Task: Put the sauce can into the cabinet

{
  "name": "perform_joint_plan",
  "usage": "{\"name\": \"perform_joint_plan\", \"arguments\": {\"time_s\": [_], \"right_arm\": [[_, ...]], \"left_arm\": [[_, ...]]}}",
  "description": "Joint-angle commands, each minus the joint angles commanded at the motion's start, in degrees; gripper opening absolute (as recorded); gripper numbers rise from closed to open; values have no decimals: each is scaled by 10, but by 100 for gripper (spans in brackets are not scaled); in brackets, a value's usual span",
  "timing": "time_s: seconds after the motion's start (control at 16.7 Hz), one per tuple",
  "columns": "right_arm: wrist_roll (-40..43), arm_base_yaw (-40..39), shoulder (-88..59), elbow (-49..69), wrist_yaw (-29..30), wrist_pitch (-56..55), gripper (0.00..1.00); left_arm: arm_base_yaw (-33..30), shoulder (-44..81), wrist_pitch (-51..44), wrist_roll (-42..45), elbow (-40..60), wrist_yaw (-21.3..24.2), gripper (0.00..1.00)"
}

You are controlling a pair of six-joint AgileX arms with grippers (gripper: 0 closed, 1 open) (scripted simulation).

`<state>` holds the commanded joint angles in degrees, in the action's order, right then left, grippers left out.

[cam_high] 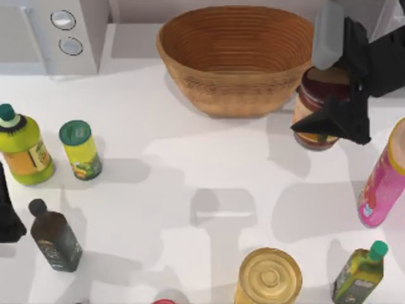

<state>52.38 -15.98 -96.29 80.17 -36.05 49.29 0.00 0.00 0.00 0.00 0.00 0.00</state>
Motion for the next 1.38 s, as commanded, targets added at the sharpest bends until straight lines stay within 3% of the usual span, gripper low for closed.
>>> {"name": "perform_joint_plan", "arguments": {"time_s": [0.84, 1.14, 1.38], "right_arm": [[-404, 116, 801, -650, 277, -389, 0], [-510, 154, 947, -786, 350, -481, 0], [-524, 160, 963, -802, 360, -493, 0]], "left_arm": [[0, 0, 0, 0, 0, 0, 100], [0, 0, 0, 0, 0, 0, 100], [0, 0, 0, 0, 0, 0, 100]]}}
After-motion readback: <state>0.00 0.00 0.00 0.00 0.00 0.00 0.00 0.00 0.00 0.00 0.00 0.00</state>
